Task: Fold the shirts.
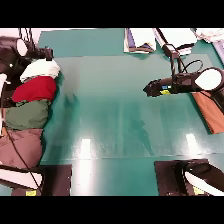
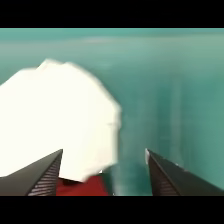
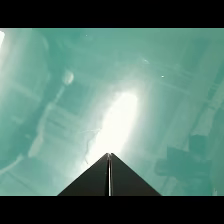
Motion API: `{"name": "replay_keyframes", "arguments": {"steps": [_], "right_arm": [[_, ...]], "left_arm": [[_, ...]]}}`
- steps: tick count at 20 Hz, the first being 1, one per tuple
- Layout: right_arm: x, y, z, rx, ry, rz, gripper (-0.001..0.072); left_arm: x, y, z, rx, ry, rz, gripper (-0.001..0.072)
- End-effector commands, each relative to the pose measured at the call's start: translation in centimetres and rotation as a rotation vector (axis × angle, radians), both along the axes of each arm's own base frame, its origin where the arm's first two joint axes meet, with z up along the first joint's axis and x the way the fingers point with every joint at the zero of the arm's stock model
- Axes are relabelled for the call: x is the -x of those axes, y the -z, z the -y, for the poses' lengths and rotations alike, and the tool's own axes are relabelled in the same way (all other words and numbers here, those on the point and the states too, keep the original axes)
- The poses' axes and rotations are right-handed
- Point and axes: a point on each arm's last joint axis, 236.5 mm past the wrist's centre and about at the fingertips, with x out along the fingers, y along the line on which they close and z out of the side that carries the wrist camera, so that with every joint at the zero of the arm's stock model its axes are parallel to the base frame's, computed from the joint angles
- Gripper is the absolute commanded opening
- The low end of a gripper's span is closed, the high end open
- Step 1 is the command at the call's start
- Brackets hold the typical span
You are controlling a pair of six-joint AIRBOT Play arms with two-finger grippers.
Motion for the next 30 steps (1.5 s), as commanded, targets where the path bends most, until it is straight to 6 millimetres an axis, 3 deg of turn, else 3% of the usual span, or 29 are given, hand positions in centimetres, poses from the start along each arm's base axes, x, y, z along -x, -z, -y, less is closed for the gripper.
{"name": "replay_keyframes", "arguments": {"steps": [1, 6, 9, 10, 11, 12, 14, 15, 16, 18, 20, 21, 23, 25, 26, 28, 30], "right_arm": [[0.0, 0.0, 0.0, 0.000, -0.001, -0.002, 0.0018], [0.1, 0.0, -0.2, -0.010, -0.003, -0.006, 0.0018], [0.3, -0.1, -0.5, -0.024, -0.005, -0.013, 0.0018], [0.3, -0.2, -0.5, -0.024, -0.005, -0.012, 0.0018], [0.3, -0.3, -0.5, -0.025, -0.004, -0.007, 0.0018], [0.3, -0.7, -0.4, -0.027, -0.003, 0.005, 0.0018], [-0.1, -2.9, -0.1, -0.043, 0.016, 0.085, 0.0018], [-0.3, -4.6, 0.1, -0.060, 0.032, 0.147, 0.0017], [-0.6, -6.4, 0.6, -0.081, 0.054, 0.206, 0.0017], [-0.5, -9.9, 1.9, -0.100, 0.087, 0.285, 0.0017], [-0.7, -13.5, 3.6, -0.103, 0.116, 0.343, 0.0017], [-0.8, -15.2, 4.4, -0.101, 0.132, 0.368, 0.0017], [-1.1, -18.6, 6.1, -0.102, 0.173, 0.437, 0.0017], [-1.4, -21.7, 8.1, -0.101, 0.224, 0.506, 0.0017], [-1.4, -23.0, 8.9, -0.100, 0.245, 0.535, 0.0017], [-1.1, -24.9, 10.4, -0.092, 0.278, 0.573, 0.0017], [-0.6, -25.9, 11.2, -0.078, 0.291, 0.580, 0.0017]], "left_arm": [[-2.0, 6.6, -3.8, -0.009, -0.055, -0.056, 0.0622], [-3.0, 11.3, -4.2, -0.007, -0.053, -0.091, 0.0622], [-3.1, 11.9, -4.1, -0.005, -0.052, -0.095, 0.0606], [-3.1, 11.8, -4.2, -0.006, -0.053, -0.099, 0.0383], [-2.9, 11.6, -4.3, -0.008, -0.059, -0.115, 0.0073], [-2.8, 10.9, -4.4, -0.010, -0.065, -0.127, 0.0030], [-3.0, 7.5, -4.8, -0.018, -0.079, -0.120, 0.0028], [-3.6, 3.9, -4.9, -0.027, -0.074, -0.061, 0.0028], [-4.0, -0.5, -4.6, -0.036, -0.061, 0.023, 0.0028], [-3.1, -11.3, -3.1, -0.058, -0.022, 0.223, 0.0028], [0.4, -21.4, -0.8, -0.091, 0.040, 0.397, 0.0027], [3.0, -25.5, 0.7, -0.104, 0.076, 0.464, 0.0027], [8.0, -30.6, 3.9, -0.115, 0.154, 0.530, 0.0027], [12.1, -32.5, 7.6, -0.097, 0.241, 0.531, 0.0027], [13.5, -32.3, 9.7, -0.082, 0.289, 0.507, 0.0027], [15.8, -30.3, 15.0, -0.052, 0.416, 0.425, 0.0027], [17.8, -26.8, 21.6, -0.023, 0.575, 0.340, 0.0028]]}}
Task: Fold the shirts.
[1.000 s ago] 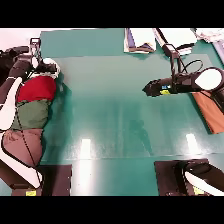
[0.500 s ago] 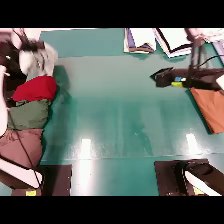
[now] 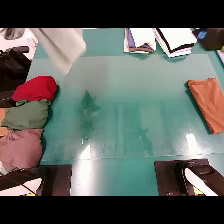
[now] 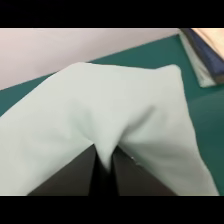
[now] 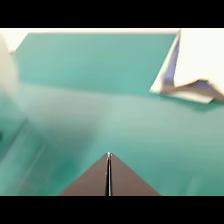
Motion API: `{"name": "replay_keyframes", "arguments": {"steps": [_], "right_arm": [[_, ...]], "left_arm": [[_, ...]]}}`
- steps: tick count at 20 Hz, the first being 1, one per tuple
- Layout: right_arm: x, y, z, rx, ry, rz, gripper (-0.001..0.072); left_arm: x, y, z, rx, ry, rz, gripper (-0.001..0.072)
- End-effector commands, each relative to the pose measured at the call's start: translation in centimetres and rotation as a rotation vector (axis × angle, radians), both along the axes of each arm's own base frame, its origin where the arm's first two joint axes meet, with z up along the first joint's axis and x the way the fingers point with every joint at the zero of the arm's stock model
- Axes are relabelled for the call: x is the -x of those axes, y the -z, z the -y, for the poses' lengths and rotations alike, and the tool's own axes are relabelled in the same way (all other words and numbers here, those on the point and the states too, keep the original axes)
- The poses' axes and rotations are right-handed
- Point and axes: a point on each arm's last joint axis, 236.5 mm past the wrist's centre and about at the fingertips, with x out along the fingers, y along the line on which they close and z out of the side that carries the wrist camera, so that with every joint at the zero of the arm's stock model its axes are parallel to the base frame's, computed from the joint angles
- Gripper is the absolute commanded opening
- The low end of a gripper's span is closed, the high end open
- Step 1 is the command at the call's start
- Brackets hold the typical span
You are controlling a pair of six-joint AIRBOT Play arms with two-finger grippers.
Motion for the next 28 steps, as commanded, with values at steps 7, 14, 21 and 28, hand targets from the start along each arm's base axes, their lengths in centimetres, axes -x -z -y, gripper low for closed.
{"name": "replay_keyframes", "arguments": {"steps": [7, 14, 21, 28], "right_arm": [[1.4, -2.1, 1.3, 0.022, 0.020, 0.006, 0.0017], [1.6, -1.8, 1.1, 0.021, 0.011, -0.007, 0.0017], [1.4, -1.6, 1.2, 0.022, 0.012, -0.011, 0.0017], [1.5, -1.4, 1.3, 0.030, 0.014, -0.020, 0.0017]], "left_arm": [[12.3, 19.4, 23.3, -0.100, 0.588, -0.468, 0.0602], [4.1, 27.6, 16.1, 0.108, 0.284, -0.738, 0.0602], [5.8, 41.3, 16.5, 0.306, 0.232, -1.045, 0.0602], [5.5, 44.4, 18.4, 0.308, 0.238, -1.071, 0.0119]]}}
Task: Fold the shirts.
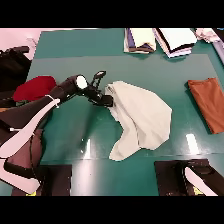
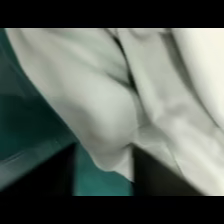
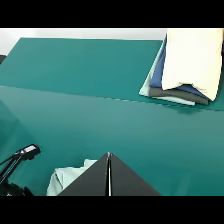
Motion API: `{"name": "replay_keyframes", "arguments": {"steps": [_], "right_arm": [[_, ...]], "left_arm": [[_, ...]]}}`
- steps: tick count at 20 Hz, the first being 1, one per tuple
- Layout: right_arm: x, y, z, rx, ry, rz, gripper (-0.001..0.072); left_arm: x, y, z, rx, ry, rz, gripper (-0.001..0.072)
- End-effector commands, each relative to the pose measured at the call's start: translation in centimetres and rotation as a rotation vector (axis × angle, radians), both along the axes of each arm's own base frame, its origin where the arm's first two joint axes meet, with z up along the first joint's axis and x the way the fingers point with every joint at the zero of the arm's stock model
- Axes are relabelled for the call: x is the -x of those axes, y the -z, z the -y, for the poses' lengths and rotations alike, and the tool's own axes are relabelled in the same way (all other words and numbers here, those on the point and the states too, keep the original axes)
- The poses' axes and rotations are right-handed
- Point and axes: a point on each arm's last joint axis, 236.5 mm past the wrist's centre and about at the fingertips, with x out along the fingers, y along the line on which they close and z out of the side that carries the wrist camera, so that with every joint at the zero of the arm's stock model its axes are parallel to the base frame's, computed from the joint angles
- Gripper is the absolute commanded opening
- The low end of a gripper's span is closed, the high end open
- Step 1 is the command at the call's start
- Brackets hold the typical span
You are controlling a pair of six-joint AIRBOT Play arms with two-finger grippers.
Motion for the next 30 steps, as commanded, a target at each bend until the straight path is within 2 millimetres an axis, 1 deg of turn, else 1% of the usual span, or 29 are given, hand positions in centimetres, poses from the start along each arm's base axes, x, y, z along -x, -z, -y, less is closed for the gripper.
{"name": "replay_keyframes", "arguments": {"steps": [1, 2, 3, 4, 6, 8, 9, 10, 11, 12, 13, 14, 16, 19, 21, 22, 24, 25, 27, 28, 29, 30], "right_arm": [[0.1, 0.5, 0.1, 0.011, 0.000, -0.017, 0.0017], [0.2, 1.1, 0.2, 0.014, -0.002, -0.040, 0.0017], [0.3, 2.2, 0.4, 0.016, 0.000, -0.079, 0.0017], [0.5, 4.5, 0.8, 0.020, 0.003, -0.151, 0.0017], [1.5, 10.8, 2.4, 0.019, 0.025, -0.349, 0.0017], [2.9, 18.6, 4.4, -0.014, 0.067, -0.586, 0.0018], [3.5, 22.3, 5.2, -0.044, 0.090, -0.686, 0.0026], [4.0, 26.2, 5.8, -0.072, 0.106, -0.781, 0.0219], [4.4, 29.6, 5.8, -0.097, 0.110, -0.856, 0.0454], [4.8, 32.9, 5.2, -0.133, 0.107, -0.930, 0.0489], [4.7, 35.4, 4.0, -0.166, 0.077, -0.969, 0.0489], [4.2, 37.3, 2.3, -0.204, 0.048, -0.987, 0.0488], [3.1, 40.1, -1.1, -0.240, -0.002, -1.012, 0.0488], [2.0, 43.2, -5.7, -0.187, -0.084, -1.052, 0.0485], [1.0, 44.3, -8.1, -0.148, -0.136, -1.062, 0.0479], [0.5, 44.6, -9.0, -0.134, -0.158, -1.065, 0.0447], [-0.8, 45.0, -10.6, -0.111, -0.193, -1.063, 0.0428], [-1.4, 45.1, -11.1, -0.101, -0.206, -1.060, 0.0357], [-2.7, 44.8, -11.7, -0.093, -0.219, -1.038, 0.0106], [-3.3, 44.3, -11.8, -0.093, -0.221, -1.019, 0.0017], [-4.3, 43.1, -11.5, -0.093, -0.215, -0.984, 0.0017], [-5.3, 41.6, -10.5, -0.069, -0.208, -0.937, 0.0017]], "left_arm": [[-1.6, -0.3, -0.7, 0.022, -0.033, 0.000, 0.0037], [-2.6, -1.3, -1.6, 0.029, -0.047, 0.004, 0.0028], [-3.7, -2.4, -2.6, 0.033, -0.057, 0.008, 0.0028], [-4.7, -3.6, -4.0, 0.020, -0.058, 0.020, 0.0028], [-6.6, -5.7, -7.2, -0.053, -0.047, 0.069, 0.0028], [-8.2, -7.7, -9.8, -0.113, -0.047, 0.118, 0.0028], [-8.7, -8.5, -10.5, -0.129, -0.048, 0.138, 0.0028], [-9.1, -9.2, -10.8, -0.137, -0.046, 0.157, 0.0029], [-9.4, -9.6, -10.9, -0.142, -0.048, 0.173, 0.0028], [-9.6, -9.8, -10.9, -0.139, -0.051, 0.182, 0.0028], [-9.7, -9.8, -10.9, -0.139, -0.052, 0.182, 0.0028], [-9.7, -9.8, -10.9, -0.140, -0.052, 0.182, 0.0029], [-9.7, -9.6, -11.2, -0.153, -0.051, 0.183, 0.0028], [-9.5, -9.2, -12.0, -0.193, -0.043, 0.179, 0.0028], [-9.4, -9.0, -12.5, -0.217, -0.038, 0.176, 0.0029], [-9.4, -8.9, -12.6, -0.224, -0.037, 0.174, 0.0028], [-9.3, -8.9, -12.7, -0.229, -0.036, 0.173, 0.0028], [-9.3, -8.8, -12.8, -0.232, -0.034, 0.172, 0.0028], [-9.2, -8.7, -13.2, -0.251, -0.031, 0.168, 0.0028], [-9.1, -8.8, -13.6, -0.269, -0.029, 0.170, 0.0028], [-9.2, -9.2, -14.4, -0.289, -0.035, 0.183, 0.0028], [-9.4, -10.2, -15.0, -0.301, -0.045, 0.209, 0.0028]]}}
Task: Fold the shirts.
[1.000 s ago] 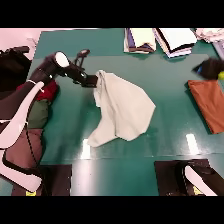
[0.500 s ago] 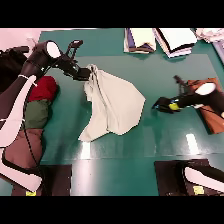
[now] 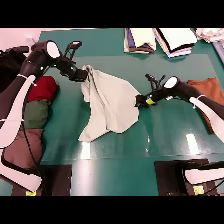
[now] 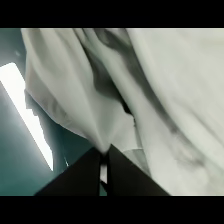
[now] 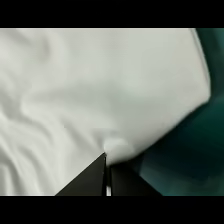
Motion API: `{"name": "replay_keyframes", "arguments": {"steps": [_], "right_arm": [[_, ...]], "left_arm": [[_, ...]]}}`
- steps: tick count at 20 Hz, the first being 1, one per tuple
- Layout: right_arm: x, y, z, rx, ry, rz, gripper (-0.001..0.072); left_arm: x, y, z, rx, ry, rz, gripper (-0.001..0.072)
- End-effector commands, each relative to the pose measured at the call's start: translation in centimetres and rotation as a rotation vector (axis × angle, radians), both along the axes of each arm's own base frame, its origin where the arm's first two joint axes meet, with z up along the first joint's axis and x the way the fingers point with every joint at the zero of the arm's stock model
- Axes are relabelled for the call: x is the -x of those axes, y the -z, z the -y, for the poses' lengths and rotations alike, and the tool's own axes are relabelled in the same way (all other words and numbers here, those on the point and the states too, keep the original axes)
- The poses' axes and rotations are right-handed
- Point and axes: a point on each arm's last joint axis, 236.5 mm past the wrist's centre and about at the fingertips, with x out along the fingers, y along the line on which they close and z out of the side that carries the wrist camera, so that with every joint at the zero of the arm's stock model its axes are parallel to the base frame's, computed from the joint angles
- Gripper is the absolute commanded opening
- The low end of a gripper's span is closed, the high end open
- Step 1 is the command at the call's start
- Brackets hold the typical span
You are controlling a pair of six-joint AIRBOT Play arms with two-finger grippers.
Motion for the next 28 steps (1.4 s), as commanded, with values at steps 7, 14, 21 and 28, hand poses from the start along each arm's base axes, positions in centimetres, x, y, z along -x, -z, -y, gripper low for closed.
{"name": "replay_keyframes", "arguments": {"steps": [7, 14, 21, 28], "right_arm": [[-5.7, -25.6, 11.7, 0.218, 0.070, 0.577, 0.0017], [3.3, -46.8, 15.8, 0.300, 0.206, 1.033, 0.0016], [8.0, -53.0, 17.8, 0.380, 0.279, 1.146, 0.0016], [-1.7, -38.2, 14.1, 0.279, 0.061, 0.653, 0.0015]], "left_arm": [[1.6, -19.0, -8.8, -0.061, -0.113, 0.461, 0.0028], [15.4, -36.7, -11.8, 0.017, -0.148, 0.886, 0.0029], [24.2, -42.3, -12.4, 0.103, -0.141, 1.069, 0.0028], [15.0, -21.7, -5.5, 0.133, 0.021, 0.383, 0.0028]]}}
